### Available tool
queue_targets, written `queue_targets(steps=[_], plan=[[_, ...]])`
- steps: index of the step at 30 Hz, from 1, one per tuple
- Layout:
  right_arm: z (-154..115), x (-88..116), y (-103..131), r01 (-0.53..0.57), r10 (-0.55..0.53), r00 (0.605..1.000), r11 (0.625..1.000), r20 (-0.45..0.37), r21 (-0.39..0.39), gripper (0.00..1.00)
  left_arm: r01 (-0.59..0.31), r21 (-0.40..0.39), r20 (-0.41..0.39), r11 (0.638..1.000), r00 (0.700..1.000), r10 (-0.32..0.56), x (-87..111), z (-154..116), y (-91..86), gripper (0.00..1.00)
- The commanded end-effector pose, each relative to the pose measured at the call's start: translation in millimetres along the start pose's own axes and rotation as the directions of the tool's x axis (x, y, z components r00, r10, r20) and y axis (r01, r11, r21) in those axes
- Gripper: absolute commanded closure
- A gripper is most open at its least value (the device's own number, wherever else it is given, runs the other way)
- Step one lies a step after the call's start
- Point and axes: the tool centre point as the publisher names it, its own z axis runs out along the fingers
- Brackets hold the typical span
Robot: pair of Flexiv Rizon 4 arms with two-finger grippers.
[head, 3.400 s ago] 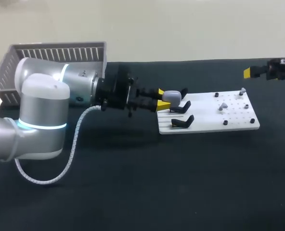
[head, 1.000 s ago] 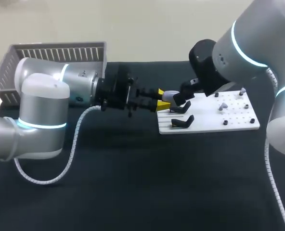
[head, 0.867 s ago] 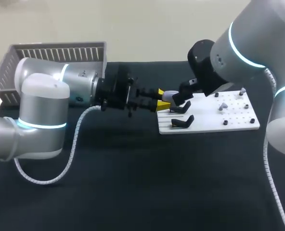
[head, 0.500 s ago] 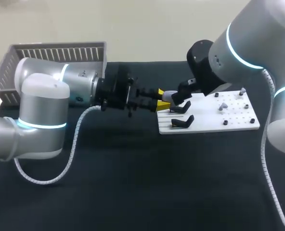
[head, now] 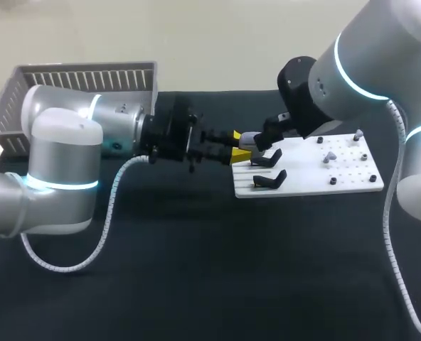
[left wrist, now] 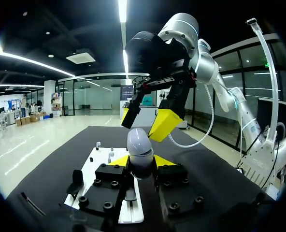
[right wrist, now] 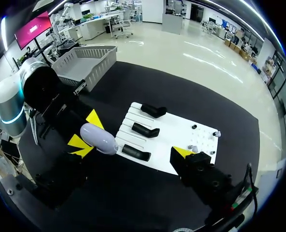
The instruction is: Pick up each earbud case from the left stands, insert the matching earbuds, close the lid, and place the case in the box.
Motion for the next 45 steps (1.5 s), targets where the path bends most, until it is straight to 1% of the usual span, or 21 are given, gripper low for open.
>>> queue_targets(steps=[1, 4, 8, 12, 18, 20, 24, 28, 30, 34, 36, 42, 45], plan=[[-4, 2, -3, -0.005, 0.005, 0.999, 1.0, 0.033, 0.011, 0.0, -0.003, 0.0, 0.004, 1.0, 1.0, 0.003, 0.3, 1, -1.9, 1.0], [-9, 0, -6, -0.006, 0.005, 0.998, 1.0, 0.057, 0.02, 0.0, -0.003, 0.0, 0.004, 1.0, 1.0, 0.003, 0.3, 1, -1.9, 1.0], [-19, -3, -9, -0.001, -0.003, 0.994, 0.999, 0.113, 0.038, 0.0, -0.003, 0.0, 0.004, 1.0, 1.0, 0.003, 0.3, 1, -1.9, 1.0], [-32, -4, -19, 0.004, -0.023, 0.986, 0.993, 0.164, 0.115, 0.0, -0.003, 0.0, 0.004, 1.0, 1.0, 0.003, 0.3, 1, -1.9, 1.0], [-42, -3, -54, -0.032, -0.003, 0.989, 0.972, 0.151, 0.231, 0.0, -0.003, 0.0, 0.004, 1.0, 1.0, 0.003, 0.3, 1, -1.9, 1.0], [-42, -1, -66, -0.04, 0.006, 0.992, 0.965, 0.13, 0.261, 0.0, -0.003, 0.0, 0.004, 1.0, 1.0, 0.003, 0.3, 1, -1.9, 1.0], [-38, 1, -92, -0.047, 0.025, 0.997, 0.954, 0.079, 0.296, 0.0, -0.003, 0.0, 0.004, 1.0, 1.0, 0.003, 0.3, 1, -1.9, 1.0], [-30, 3, -119, -0.058, 0.056, 0.998, 0.961, 0.015, 0.27, 0.0, -0.003, 0.0, 0.004, 1.0, 1.0, 0.003, 0.3, 1, -1.9, 1.0], [-24, 4, -137, -0.066, 0.075, 0.997, 0.966, -0.026, 0.251, 0.0, -0.003, 0.0, 0.004, 1.0, 1.0, 0.003, 0.3, 1, -1.9, 1.0], [-15, 5, -159, -0.069, 0.091, 0.993, 0.966, -0.077, 0.248, 0.0, -0.003, 0.0, 0.004, 1.0, 1.0, 0.003, 0.3, 1, -1.9, 1.0], [-9, 6, -171, -0.057, 0.089, 0.99, 0.96, -0.107, 0.275, 0.0, -0.003, 0.0, 0.004, 1.0, 1.0, 0.003, 0.3, 1, -1.9, 1.0], [8, 8, -188, 0.022, 0.043, 0.981, 0.946, -0.192, 0.325, 0.0, -0.003, 0.0, 0.004, 1.0, 1.0, 0.003, 0.3, 1, -1.9, 1.0], [17, 9, -192, 0.048, 0.024, 0.976, 0.946, -0.216, 0.321, 0.0, -0.003, 0.0, 0.004, 1.0, 1.0, 0.003, 0.3, 1, -1.9, 1.0]])
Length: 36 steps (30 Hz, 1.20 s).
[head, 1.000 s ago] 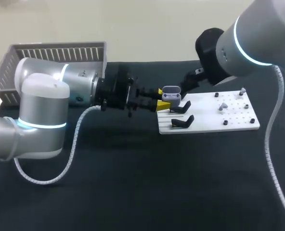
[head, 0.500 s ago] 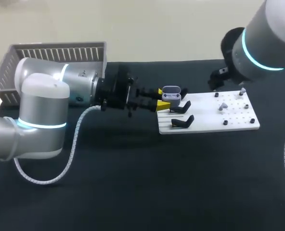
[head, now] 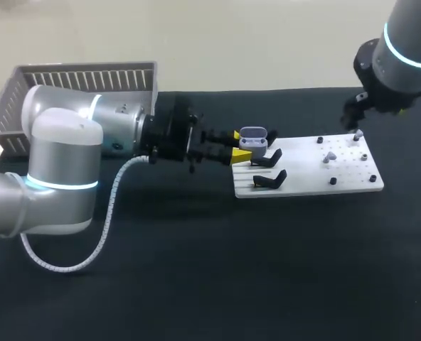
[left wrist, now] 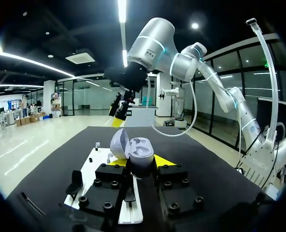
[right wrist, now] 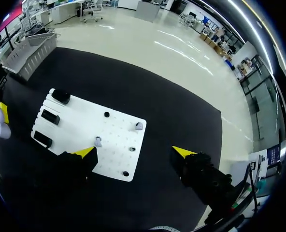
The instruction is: Pick up each earbud case from the left stands, insert the matching earbuds, close the lid, and place the case in the box.
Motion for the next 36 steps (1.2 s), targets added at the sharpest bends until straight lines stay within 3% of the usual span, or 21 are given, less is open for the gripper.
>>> queue_targets(steps=[1, 11, 14, 18, 29, 32, 36], plan=[[18, -10, 3, 0.019, -0.019, 0.998, 1.0, -0.063, -0.001, 0.0, -0.002, -0.003, 0.003, 1.0, 1.0, 0.002, 1.1, 0, -0.5, 1.0], [47, -8, -2, 0.04, -0.045, 0.991, 0.998, -0.127, -0.043, 0.01, -0.002, -0.003, 0.003, 1.0, 1.0, 0.002, 1.1, 0, -0.5, 1.0], [54, -8, -4, 0.037, -0.043, 0.989, 0.998, -0.143, -0.046, 0.17, -0.002, -0.003, 0.003, 1.0, 1.0, 0.002, 1.1, 0, -0.5, 1.0], [63, -9, -5, 0.027, -0.035, 0.987, 0.998, -0.159, -0.052, 0.31, -0.002, -0.003, 0.003, 1.0, 1.0, 0.002, 1.1, 0, -0.5, 1.0], [80, -13, -6, 0.001, -0.011, 0.983, 0.998, -0.182, -0.058, 0.37, -0.002, -0.003, 0.003, 1.0, 1.0, 0.002, 1.1, 0, -0.5, 1.0], [85, -14, -6, -0.009, -0.003, 0.981, 0.998, -0.192, -0.058, 0.49, -0.002, -0.003, 0.003, 1.0, 1.0, 0.002, 1.1, 0, -0.5, 1.0], [90, -14, -7, -0.024, 0.013, 0.98, 0.998, -0.197, -0.054, 0.51, -0.002, -0.003, 0.003, 1.0, 1.0, 0.002, 1.1, 0, -0.5, 1.0]])
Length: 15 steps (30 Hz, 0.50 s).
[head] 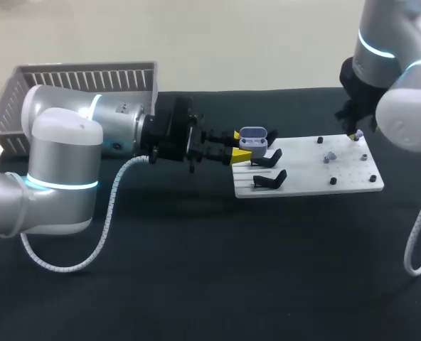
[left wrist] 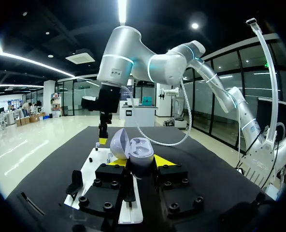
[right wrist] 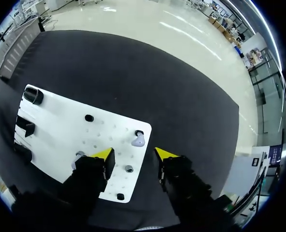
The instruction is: Pick up each earbud case from the left stands, insert the matching earbuds, close the lid, and place the case in the box.
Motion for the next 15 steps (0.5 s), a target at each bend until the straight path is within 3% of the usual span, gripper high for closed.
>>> queue_targets(steps=[1, 15], plan=[[6, -6, 0, -0.012, 0.012, 1.0, 1.0, -0.012, 0.004, 0.51, -0.002, -0.003, 0.003, 1.0, 1.0, 0.002, 1.1, 0, -0.5, 1.0], [18, -8, -6, -0.078, 0.078, 0.996, 0.997, -0.032, 0.011, 0.6, -0.002, -0.003, 0.003, 1.0, 1.0, 0.002, 1.1, 0, -0.5, 1.0]])
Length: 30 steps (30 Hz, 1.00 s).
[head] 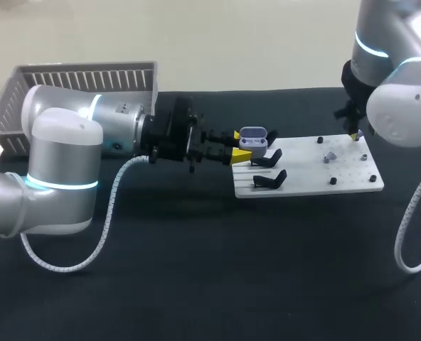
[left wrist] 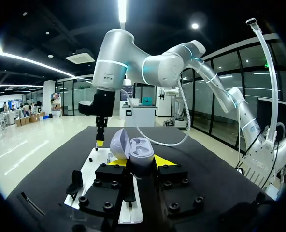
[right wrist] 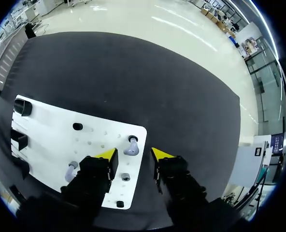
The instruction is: Pick up each earbud case from the left stands, insert the matching earbuds, close the lid, and place the case in the box.
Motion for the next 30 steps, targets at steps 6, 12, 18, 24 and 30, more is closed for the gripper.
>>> queue_targets(steps=[6, 12, 18, 24, 30], plan=[[3.2, -4.0, 2.0, -0.01, 0.01, 1.0, 1.0, -0.001, 0.008, 0.63, -0.002, -0.003, 0.003, 1.0, 1.0, 0.003, 1.1, 0.2, -0.5, 1.0], [4.8, -5.1, 1.2, -0.029, 0.029, 1.0, 1.0, -0.001, 0.012, 0.69, -0.002, -0.003, 0.003, 1.0, 1.0, 0.003, 1.1, 0.2, -0.5, 1.0], [7.4, -5.8, 1.5, -0.035, 0.035, 0.999, 0.999, -0.004, 0.013, 0.73, -0.002, -0.003, 0.003, 1.0, 1.0, 0.003, 1.1, 0.2, -0.5, 1.0], [9.9, -5.1, 2.2, -0.039, 0.039, 0.999, 0.999, -0.009, 0.014, 0.75, -0.002, -0.003, 0.003, 1.0, 1.0, 0.003, 1.1, 0.2, -0.5, 1.0], [10.7, -4.4, 2.9, -0.038, 0.038, 0.999, 0.999, -0.013, 0.014, 0.75, -0.002, -0.003, 0.003, 1.0, 1.0, 0.003, 1.1, 0.2, -0.5, 1.0]])
